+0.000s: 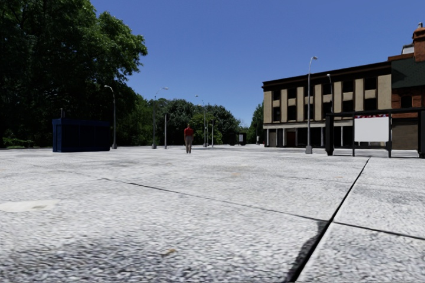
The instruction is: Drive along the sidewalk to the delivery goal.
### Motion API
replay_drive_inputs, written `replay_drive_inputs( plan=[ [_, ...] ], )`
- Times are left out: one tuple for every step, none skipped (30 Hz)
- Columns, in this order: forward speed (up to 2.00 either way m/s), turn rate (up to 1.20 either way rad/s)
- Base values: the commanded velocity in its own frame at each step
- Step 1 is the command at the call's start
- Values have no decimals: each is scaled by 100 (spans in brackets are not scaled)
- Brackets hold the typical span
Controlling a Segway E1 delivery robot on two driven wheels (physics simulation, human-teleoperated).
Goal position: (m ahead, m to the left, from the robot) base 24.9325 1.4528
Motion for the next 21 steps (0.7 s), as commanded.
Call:
replay_drive_inputs(
  plan=[
    [200, 0],
    [200, 0],
    [200, 0],
    [200, 0],
    [200, 0],
    [200, 0],
    [200, 0],
    [200, 0],
    [200, 0],
    [200, 0],
    [200, 0],
    [200, 0],
    [200, 0],
    [200, 0],
    [200, 0],
    [200, 0],
    [200, 0],
    [200, 0],
    [200, 0],
    [200, 0],
    [200, 0]
  ],
)
